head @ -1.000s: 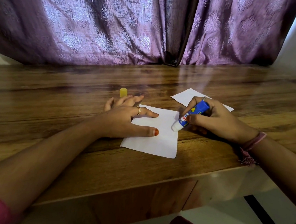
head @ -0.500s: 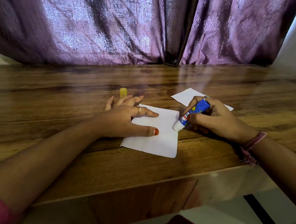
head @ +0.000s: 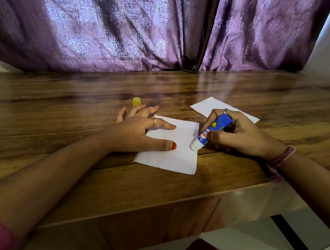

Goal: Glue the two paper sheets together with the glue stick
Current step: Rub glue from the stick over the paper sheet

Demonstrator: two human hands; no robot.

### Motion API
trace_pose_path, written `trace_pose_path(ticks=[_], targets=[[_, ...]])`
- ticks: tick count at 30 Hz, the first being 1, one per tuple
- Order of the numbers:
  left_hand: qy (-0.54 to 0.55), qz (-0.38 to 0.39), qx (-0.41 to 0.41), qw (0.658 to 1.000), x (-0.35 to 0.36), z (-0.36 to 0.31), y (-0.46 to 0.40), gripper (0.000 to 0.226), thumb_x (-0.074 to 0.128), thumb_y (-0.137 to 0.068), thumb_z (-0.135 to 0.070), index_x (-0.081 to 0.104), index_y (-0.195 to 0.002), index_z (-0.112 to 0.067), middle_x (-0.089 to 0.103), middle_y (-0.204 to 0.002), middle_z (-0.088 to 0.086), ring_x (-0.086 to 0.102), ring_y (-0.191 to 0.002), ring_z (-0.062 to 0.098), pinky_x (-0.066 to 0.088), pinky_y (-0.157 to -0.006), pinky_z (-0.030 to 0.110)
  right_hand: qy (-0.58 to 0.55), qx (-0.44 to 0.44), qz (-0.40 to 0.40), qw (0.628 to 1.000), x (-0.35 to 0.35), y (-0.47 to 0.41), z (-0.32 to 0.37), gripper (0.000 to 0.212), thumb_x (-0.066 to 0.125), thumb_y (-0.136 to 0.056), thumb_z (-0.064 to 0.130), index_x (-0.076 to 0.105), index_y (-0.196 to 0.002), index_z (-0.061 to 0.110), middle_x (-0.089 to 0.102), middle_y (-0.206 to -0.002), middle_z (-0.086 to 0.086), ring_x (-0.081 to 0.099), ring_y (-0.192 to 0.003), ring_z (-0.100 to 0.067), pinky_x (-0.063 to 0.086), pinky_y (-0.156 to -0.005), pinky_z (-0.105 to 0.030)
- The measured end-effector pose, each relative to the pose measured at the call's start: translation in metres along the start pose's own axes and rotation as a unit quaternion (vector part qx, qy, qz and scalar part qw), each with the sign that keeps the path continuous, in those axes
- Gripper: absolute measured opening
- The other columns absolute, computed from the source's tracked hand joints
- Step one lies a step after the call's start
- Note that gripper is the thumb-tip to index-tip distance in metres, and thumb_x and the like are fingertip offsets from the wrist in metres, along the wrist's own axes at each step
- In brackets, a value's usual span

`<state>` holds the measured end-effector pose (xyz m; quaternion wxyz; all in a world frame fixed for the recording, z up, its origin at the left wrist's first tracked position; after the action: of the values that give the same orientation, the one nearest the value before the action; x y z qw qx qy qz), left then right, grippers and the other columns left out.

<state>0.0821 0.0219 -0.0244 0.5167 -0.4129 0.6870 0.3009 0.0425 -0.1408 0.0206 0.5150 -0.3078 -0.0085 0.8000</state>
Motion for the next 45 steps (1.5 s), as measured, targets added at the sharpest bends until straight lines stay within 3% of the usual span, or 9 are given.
trace_pose_path(ticks=[4, 8, 12, 15, 19, 28, 33, 40, 45], targets=[[-0.006, -0.001, 0.0, 1.0, 0.0, 0.001, -0.001, 0.064, 0.036, -0.057, -0.089, 0.038, -0.118, -0.071, 0.001, -0.159, -0.011, -0.011, -0.144, 0.015, -0.017, -0.107, 0.052, 0.006, 0.003, 0.012, 1.0, 0.003, 0.001, 0.001, 0.006, 0.062, -0.078, 0.011, 0.066, -0.083, 0.014, 0.053, -0.073, -0.039, 0.045, -0.052, -0.032, 0.04, -0.045, -0.028], [-0.003, -0.001, 0.0, 1.0, 0.0, 0.0, -0.001, 0.064, 0.035, -0.056, -0.09, 0.038, -0.117, -0.071, 0.002, -0.159, -0.013, -0.011, -0.144, 0.015, -0.017, -0.108, 0.053, -0.004, 0.018, -0.006, 1.0, -0.001, 0.002, -0.001, 0.006, 0.063, -0.077, 0.012, 0.066, -0.081, 0.015, 0.057, -0.068, -0.029, 0.046, -0.049, -0.02, 0.04, -0.042, -0.023], [-0.004, -0.002, -0.001, 1.0, 0.0, 0.0, 0.0, 0.065, 0.036, -0.057, -0.089, 0.038, -0.119, -0.069, 0.0, -0.159, -0.013, -0.012, -0.143, 0.015, -0.016, -0.108, 0.052, -0.011, 0.016, 0.006, 1.0, 0.006, 0.005, 0.005, 0.008, 0.063, -0.076, 0.013, 0.066, -0.079, 0.019, 0.06, -0.072, -0.027, 0.049, -0.054, -0.026, 0.041, -0.05, -0.032], [-0.004, -0.001, 0.002, 1.0, 0.0, 0.0, 0.001, 0.064, 0.034, -0.057, -0.09, 0.036, -0.118, -0.072, -0.001, -0.159, -0.013, -0.014, -0.143, 0.014, -0.016, -0.108, 0.051, -0.094, 0.034, -0.066, 0.993, -0.004, 0.013, -0.001, 0.01, 0.061, -0.076, 0.012, 0.066, -0.077, 0.021, 0.058, -0.058, -0.006, 0.049, -0.044, -0.014, 0.044, -0.044, -0.029], [-0.003, 0.003, 0.006, 1.0, 0.001, -0.001, 0.002, 0.061, 0.035, -0.059, -0.089, 0.033, -0.118, -0.074, -0.004, -0.159, -0.013, -0.017, -0.143, 0.014, -0.016, -0.108, 0.052, -0.193, 0.08, -0.113, 0.971, -0.008, 0.031, -0.01, 0.006, 0.067, -0.078, 0.013, 0.065, -0.077, 0.018, 0.058, -0.058, -0.003, 0.047, -0.046, -0.017, 0.044, -0.047, -0.033], [0.002, 0.008, 0.004, 1.0, 0.001, -0.003, 0.004, 0.064, 0.037, -0.06, -0.086, 0.037, -0.122, -0.068, -0.005, -0.159, -0.012, -0.019, -0.142, 0.015, -0.017, -0.107, 0.051, -0.093, 0.095, -0.133, 0.982, -0.008, 0.033, -0.006, 0.009, 0.062, -0.084, 0.002, 0.067, -0.08, 0.008, 0.067, -0.069, -0.02, 0.057, -0.052, -0.018, 0.051, -0.044, -0.026], [0.003, 0.004, 0.006, 1.0, 0.0, -0.003, 0.004, 0.065, 0.039, -0.061, -0.085, 0.038, -0.123, -0.067, -0.004, -0.159, -0.012, -0.018, -0.142, 0.016, -0.016, -0.107, 0.051, -0.045, 0.09, -0.113, 0.989, -0.003, 0.032, -0.002, 0.007, 0.065, -0.084, 0.007, 0.067, -0.077, 0.009, 0.064, -0.06, -0.005, 0.053, -0.048, -0.013, 0.042, -0.039, -0.021], [0.005, 0.001, 0.002, 1.0, 0.001, -0.002, 0.003, 0.063, 0.039, -0.059, -0.087, 0.037, -0.12, -0.07, -0.003, -0.159, -0.013, -0.018, -0.142, 0.014, -0.016, -0.107, 0.052, -0.009, 0.07, -0.067, 0.995, 0.005, 0.032, 0.004, 0.009, 0.064, -0.083, 0.002, 0.067, -0.077, 0.007, 0.062, -0.058, -0.003, 0.05, -0.047, -0.009, 0.039, -0.044, -0.017], [0.007, 0.004, -0.001, 1.0, 0.0, -0.001, 0.004, 0.062, 0.039, -0.057, -0.088, 0.035, -0.117, -0.073, -0.003, -0.158, -0.014, -0.018, -0.142, 0.013, -0.016, -0.107, 0.052, -0.019, 0.076, -0.092, 0.993, -0.002, 0.031, 0.0, 0.003, 0.066, -0.084, 0.006, 0.068, -0.081, 0.006, 0.059, -0.057, -0.001, 0.048, -0.046, -0.009, 0.037, -0.041, -0.017]])
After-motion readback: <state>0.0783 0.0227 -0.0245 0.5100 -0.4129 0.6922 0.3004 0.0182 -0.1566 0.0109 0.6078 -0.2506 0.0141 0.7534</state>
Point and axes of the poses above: each hand's wrist, its own y-axis away from the middle knuckle, its own x-axis out of the palm, z = x × y, the point moved 10 cm from there along -y, towards the middle knuckle
